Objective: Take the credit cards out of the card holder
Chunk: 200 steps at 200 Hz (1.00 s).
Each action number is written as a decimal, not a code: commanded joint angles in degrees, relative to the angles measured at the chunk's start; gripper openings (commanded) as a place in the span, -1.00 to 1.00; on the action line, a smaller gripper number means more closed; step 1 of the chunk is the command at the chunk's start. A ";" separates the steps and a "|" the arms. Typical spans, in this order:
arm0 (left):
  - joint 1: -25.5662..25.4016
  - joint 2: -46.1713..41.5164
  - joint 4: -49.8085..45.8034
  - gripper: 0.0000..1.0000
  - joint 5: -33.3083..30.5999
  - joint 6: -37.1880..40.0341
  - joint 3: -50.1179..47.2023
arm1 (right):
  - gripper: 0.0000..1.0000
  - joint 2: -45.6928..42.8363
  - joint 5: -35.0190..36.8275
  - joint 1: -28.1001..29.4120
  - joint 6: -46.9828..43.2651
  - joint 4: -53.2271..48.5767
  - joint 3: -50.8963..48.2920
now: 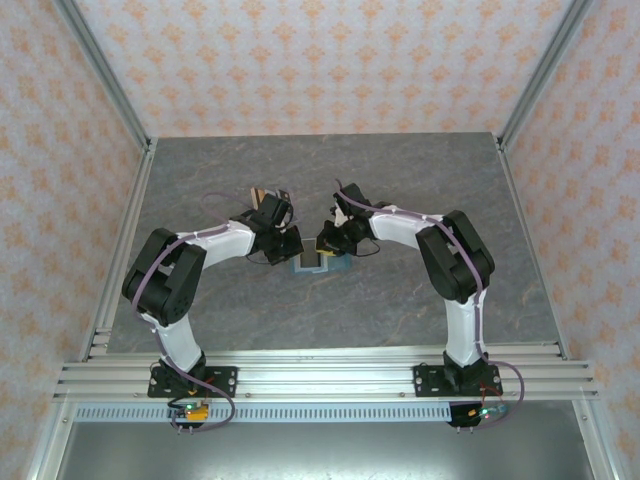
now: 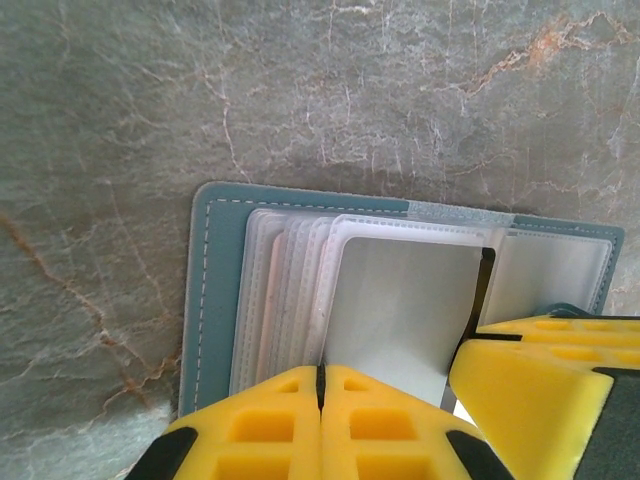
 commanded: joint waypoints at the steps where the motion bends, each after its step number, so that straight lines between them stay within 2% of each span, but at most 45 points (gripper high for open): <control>1: -0.74 2.49 -2.69 -0.89 -2.44 -0.51 -0.03 | -0.74 0.88 -1.70 0.18 -0.65 1.90 -0.20; 39: -0.78 1.55 -3.98 -0.85 -3.93 -0.05 0.18 | -0.87 -0.88 0.28 -0.28 -1.01 1.89 -1.50; 90: -0.79 -0.49 -6.07 -0.64 -5.36 0.98 0.93 | -0.90 -3.78 3.37 -2.33 -1.50 1.70 -4.73; 133: -1.51 -2.35 -4.76 -0.64 -3.59 1.42 1.87 | -0.90 -4.52 3.02 -2.89 -1.81 1.80 -5.47; 156: -2.59 -3.03 -4.62 -0.68 -3.46 2.12 3.27 | -0.82 -4.28 1.35 -2.89 -1.40 2.48 -5.33; 200: -2.82 -2.66 -6.31 -0.73 -6.67 2.54 4.19 | -0.56 -5.73 -0.41 -2.85 -0.85 4.39 -6.21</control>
